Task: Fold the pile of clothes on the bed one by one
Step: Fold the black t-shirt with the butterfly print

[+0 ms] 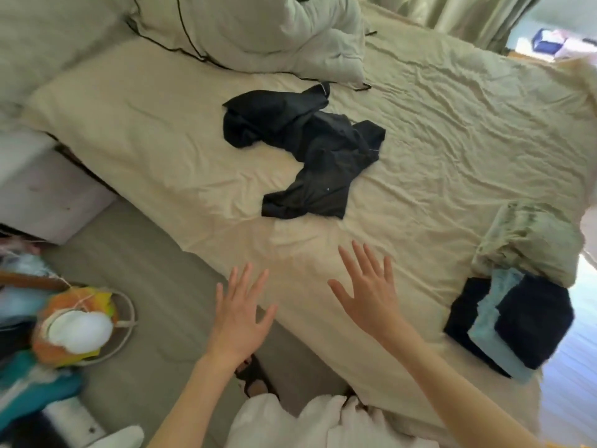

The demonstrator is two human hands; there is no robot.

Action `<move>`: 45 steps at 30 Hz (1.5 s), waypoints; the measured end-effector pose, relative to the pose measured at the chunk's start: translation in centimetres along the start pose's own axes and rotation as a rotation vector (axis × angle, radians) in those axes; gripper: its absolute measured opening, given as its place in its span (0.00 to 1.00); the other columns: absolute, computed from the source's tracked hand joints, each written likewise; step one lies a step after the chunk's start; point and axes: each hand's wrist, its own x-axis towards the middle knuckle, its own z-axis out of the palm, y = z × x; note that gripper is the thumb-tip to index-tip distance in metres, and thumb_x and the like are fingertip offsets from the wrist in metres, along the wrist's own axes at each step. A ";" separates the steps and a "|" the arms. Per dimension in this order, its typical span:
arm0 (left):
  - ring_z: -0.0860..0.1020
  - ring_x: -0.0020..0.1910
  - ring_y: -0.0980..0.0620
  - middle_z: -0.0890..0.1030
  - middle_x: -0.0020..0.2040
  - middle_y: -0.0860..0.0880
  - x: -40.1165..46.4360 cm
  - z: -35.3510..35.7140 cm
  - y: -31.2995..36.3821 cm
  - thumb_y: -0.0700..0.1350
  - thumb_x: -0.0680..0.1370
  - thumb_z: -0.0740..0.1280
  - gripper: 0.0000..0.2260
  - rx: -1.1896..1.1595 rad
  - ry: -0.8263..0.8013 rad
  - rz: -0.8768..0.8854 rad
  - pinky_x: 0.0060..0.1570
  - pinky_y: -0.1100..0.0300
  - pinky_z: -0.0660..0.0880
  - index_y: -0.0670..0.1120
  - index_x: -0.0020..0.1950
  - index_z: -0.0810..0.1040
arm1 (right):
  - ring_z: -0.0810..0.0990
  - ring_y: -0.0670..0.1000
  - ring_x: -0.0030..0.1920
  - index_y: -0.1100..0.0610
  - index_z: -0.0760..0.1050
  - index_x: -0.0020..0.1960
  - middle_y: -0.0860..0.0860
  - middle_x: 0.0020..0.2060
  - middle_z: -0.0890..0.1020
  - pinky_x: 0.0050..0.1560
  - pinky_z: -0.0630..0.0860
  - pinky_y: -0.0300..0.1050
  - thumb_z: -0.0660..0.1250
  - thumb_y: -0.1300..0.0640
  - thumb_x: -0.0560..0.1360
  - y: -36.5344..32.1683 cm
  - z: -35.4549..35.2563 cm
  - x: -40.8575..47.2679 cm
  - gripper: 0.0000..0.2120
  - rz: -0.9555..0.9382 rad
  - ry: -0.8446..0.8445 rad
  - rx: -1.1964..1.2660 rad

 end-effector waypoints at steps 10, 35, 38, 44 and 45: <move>0.36 0.74 0.54 0.46 0.78 0.50 1.0 -8.9 -15.9 0.58 0.79 0.56 0.28 0.018 0.114 -0.123 0.72 0.51 0.39 0.53 0.77 0.53 | 0.46 0.51 0.77 0.48 0.51 0.77 0.50 0.77 0.52 0.74 0.39 0.55 0.52 0.40 0.79 -16.2 4.0 9.1 0.30 -0.084 -0.084 0.040; 0.36 0.76 0.46 0.38 0.78 0.49 32.2 4.9 -22.8 0.49 0.81 0.54 0.28 0.225 -0.661 0.061 0.72 0.47 0.40 0.54 0.77 0.43 | 0.64 0.59 0.70 0.61 0.54 0.75 0.58 0.71 0.64 0.66 0.64 0.58 0.59 0.44 0.79 -3.4 17.3 37.7 0.33 0.922 -0.170 0.184; 0.37 0.76 0.45 0.36 0.77 0.48 33.8 6.6 -23.7 0.49 0.80 0.55 0.31 0.182 -0.752 0.044 0.73 0.47 0.43 0.54 0.77 0.39 | 0.67 0.59 0.66 0.60 0.62 0.72 0.58 0.67 0.69 0.63 0.67 0.56 0.60 0.47 0.79 -1.9 18.8 38.6 0.26 0.936 -0.117 0.155; 0.47 0.77 0.44 0.49 0.78 0.45 37.2 5.6 -23.5 0.48 0.82 0.54 0.26 0.000 -0.863 -0.027 0.74 0.55 0.47 0.47 0.77 0.50 | 0.77 0.53 0.50 0.61 0.75 0.52 0.54 0.47 0.78 0.47 0.68 0.42 0.61 0.56 0.80 -2.2 18.3 39.0 0.09 0.902 0.065 0.443; 0.52 0.76 0.46 0.56 0.77 0.45 37.5 4.9 -22.8 0.48 0.82 0.55 0.23 -0.104 -0.820 -0.061 0.72 0.58 0.50 0.46 0.76 0.55 | 0.76 0.51 0.48 0.60 0.75 0.52 0.52 0.45 0.77 0.47 0.69 0.41 0.61 0.57 0.79 -3.1 17.7 38.8 0.08 0.861 0.098 0.494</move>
